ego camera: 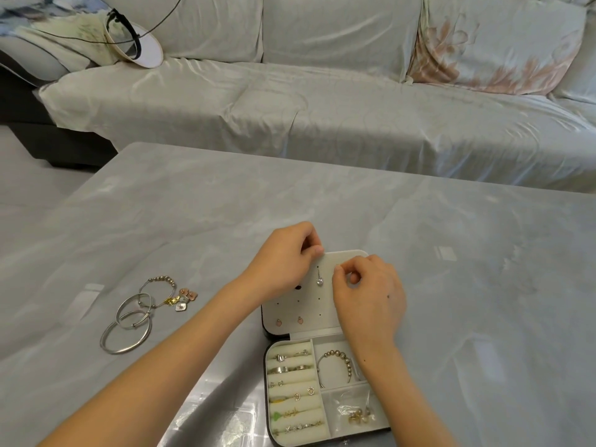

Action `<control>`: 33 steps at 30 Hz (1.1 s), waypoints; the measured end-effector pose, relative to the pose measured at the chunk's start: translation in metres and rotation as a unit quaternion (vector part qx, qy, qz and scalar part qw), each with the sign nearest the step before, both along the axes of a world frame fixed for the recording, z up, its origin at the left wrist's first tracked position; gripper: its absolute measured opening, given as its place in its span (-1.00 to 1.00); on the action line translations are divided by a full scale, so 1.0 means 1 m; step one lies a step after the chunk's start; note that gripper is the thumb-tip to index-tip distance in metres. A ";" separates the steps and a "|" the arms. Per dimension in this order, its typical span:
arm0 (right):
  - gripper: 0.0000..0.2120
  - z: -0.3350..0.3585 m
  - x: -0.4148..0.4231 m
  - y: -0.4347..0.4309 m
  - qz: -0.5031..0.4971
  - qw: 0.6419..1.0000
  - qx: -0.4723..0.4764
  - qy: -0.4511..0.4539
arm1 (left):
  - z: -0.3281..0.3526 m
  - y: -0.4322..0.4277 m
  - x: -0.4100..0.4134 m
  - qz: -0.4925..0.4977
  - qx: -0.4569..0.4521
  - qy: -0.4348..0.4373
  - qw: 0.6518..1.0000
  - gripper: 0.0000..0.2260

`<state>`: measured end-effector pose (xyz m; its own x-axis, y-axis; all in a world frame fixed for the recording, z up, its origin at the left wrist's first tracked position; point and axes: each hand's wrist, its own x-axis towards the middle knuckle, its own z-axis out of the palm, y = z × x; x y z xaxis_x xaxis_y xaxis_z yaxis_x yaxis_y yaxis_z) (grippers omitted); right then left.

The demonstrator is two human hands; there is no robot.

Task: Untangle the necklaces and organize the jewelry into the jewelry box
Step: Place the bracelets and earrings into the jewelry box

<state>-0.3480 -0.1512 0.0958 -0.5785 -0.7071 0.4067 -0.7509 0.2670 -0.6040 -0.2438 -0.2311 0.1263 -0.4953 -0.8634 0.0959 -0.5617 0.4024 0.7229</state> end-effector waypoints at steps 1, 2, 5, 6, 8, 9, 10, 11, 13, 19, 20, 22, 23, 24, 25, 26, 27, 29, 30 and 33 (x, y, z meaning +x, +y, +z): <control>-0.82 0.004 -0.001 0.000 0.004 1.000 0.030 0.003 | 0.001 0.001 0.001 -0.001 -0.001 0.002 1.000 -0.92; -0.84 0.007 -0.003 0.000 0.011 0.998 0.065 0.001 | 0.002 0.002 0.001 -0.002 -0.002 0.005 1.000 -0.92; -0.86 0.021 -0.015 0.002 0.026 0.993 0.117 -0.018 | 0.005 0.006 0.002 -0.008 0.001 0.014 1.000 -0.92; -0.84 0.025 -0.019 0.002 0.030 0.992 0.120 -0.024 | 0.005 0.007 0.003 -0.009 0.001 0.014 1.000 -0.91; -0.76 0.032 -0.025 0.001 0.047 0.990 0.129 -0.015 | 0.006 0.010 0.004 -0.010 0.000 0.013 1.000 -0.90; -0.72 0.035 -0.028 0.000 0.056 0.989 0.139 -0.004 | 0.006 0.011 0.005 -0.012 -0.003 0.014 1.000 -0.90; -0.67 0.038 -0.032 -0.001 0.064 0.986 0.153 0.008 | 0.007 0.013 0.005 -0.015 -0.008 0.015 1.000 -0.90; -0.62 0.042 -0.035 -0.003 0.071 0.983 0.170 0.021 | 0.008 0.015 0.005 -0.019 -0.014 0.015 1.000 -0.90; -0.53 0.048 -0.042 -0.008 0.091 0.974 0.206 0.038 | 0.009 0.018 0.005 -0.025 -0.022 0.014 0.999 -0.91; -0.47 0.059 -0.049 -0.022 0.165 0.930 0.327 0.003 | 0.015 0.022 0.009 -0.033 -0.008 0.012 0.999 -0.91; -0.49 0.060 -0.049 -0.023 0.173 0.925 0.337 -0.006 | 0.016 0.023 0.010 -0.035 -0.004 0.011 0.999 -0.92; -0.52 0.062 -0.049 -0.022 0.175 0.926 0.334 -0.005 | 0.017 0.024 0.016 -0.038 0.014 0.022 0.999 -0.94; -0.54 0.063 -0.046 -0.019 0.168 0.935 0.312 0.011 | 0.017 0.025 0.022 -0.037 0.028 0.031 0.998 -0.94; -0.57 0.064 -0.043 -0.014 0.155 0.950 0.269 0.032 | 0.015 0.024 0.028 -0.034 0.045 0.042 0.998 -0.92; -0.62 0.064 -0.036 -0.008 0.141 0.968 0.204 0.048 | 0.013 0.024 0.037 -0.029 0.062 0.052 0.996 -0.91; -0.69 0.063 -0.026 0.000 0.135 0.982 0.124 0.049 | 0.010 0.023 0.046 -0.021 0.077 0.059 0.995 -0.89; -0.77 0.062 -0.014 0.007 0.140 0.988 0.053 0.037 | 0.006 0.022 0.057 -0.009 0.092 0.070 0.993 -0.88; -0.88 0.054 0.013 0.018 0.174 0.985 -0.009 0.006 | -0.003 0.020 0.079 0.021 0.149 0.122 0.981 -0.85; -0.89 0.047 0.026 0.020 0.197 0.980 -0.012 -0.008 | -0.007 0.020 0.088 0.035 0.189 0.156 0.969 -0.83; -0.90 0.022 0.056 0.019 0.253 0.966 0.001 -0.043 | -0.018 0.017 0.107 0.050 0.258 0.196 0.945 -0.77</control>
